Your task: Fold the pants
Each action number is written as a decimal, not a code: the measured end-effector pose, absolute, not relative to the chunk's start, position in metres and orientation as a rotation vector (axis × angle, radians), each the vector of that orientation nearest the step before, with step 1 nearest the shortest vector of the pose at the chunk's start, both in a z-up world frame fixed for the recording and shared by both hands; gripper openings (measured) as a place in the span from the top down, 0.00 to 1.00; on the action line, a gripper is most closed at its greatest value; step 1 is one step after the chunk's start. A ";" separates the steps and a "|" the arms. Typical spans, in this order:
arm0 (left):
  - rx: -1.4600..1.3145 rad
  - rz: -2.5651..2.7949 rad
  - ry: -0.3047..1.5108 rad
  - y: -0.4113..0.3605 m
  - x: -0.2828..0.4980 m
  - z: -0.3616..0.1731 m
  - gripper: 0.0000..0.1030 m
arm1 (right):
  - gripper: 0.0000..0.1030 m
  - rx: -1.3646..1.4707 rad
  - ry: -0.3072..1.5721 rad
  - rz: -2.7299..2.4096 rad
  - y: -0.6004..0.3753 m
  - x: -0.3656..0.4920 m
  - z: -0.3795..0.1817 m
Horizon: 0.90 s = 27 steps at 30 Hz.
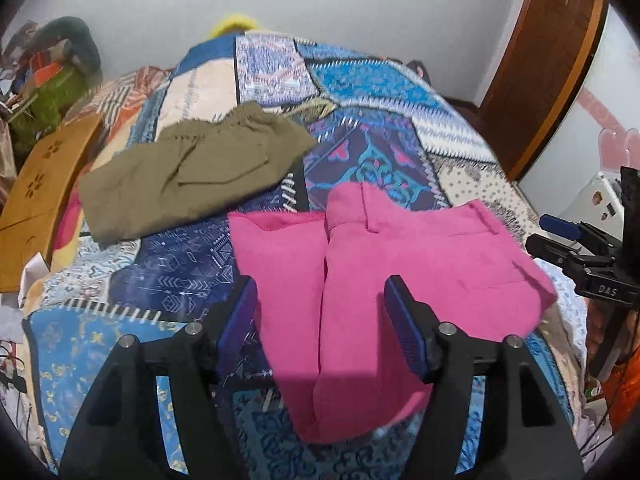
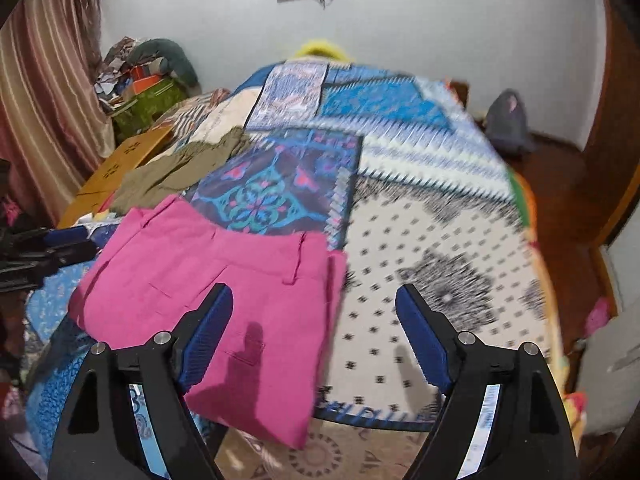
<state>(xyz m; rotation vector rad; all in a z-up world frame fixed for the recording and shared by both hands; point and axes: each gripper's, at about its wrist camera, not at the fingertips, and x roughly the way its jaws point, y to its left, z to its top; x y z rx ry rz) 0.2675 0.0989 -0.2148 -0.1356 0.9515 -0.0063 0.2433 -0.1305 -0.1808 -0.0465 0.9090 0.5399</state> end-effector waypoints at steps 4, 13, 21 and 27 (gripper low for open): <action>-0.162 0.012 0.989 0.105 0.279 -0.234 0.31 | 0.21 -0.080 0.960 0.563 -0.123 0.250 -0.197; -0.288 -0.003 1.028 0.120 0.284 -0.261 0.20 | 0.24 0.018 1.056 0.652 -0.126 0.269 -0.222; -0.285 -0.054 1.025 0.114 0.285 -0.260 0.37 | 0.33 0.107 1.137 0.737 -0.125 0.282 -0.234; -0.195 -0.101 1.014 0.098 0.289 -0.250 0.71 | 0.60 0.099 1.155 0.768 -0.117 0.280 -0.227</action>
